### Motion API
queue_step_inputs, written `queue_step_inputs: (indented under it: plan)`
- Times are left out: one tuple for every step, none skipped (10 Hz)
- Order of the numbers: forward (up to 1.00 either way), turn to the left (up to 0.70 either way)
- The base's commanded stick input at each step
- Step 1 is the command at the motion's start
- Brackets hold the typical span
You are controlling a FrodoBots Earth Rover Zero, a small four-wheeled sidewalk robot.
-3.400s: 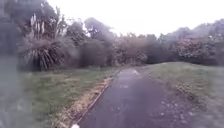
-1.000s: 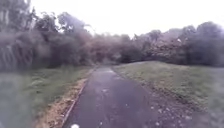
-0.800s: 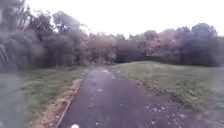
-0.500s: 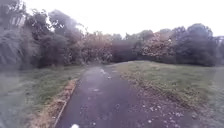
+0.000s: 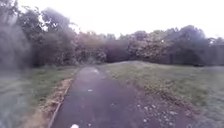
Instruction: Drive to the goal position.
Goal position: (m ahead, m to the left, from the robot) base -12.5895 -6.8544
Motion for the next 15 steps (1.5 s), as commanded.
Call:
queue_step_inputs:
  plan:
    - [0.0, -0.6]
    - [0.0, -0.6]
    - [0.0, -0.6]
    - [0.0, -0.6]
    - [0.0, -0.6]
    - [0.0, -0.6]
    - [0.0, -0.6]
    - [0.0, -0.6]
    - [0.0, -0.6]
    - [0.0, -0.6]
    - [0.0, -0.6]
    - [0.0, -0.6]
    - [0.0, -0.6]
    - [0.0, -0.6]
    - [0.0, -0.6]
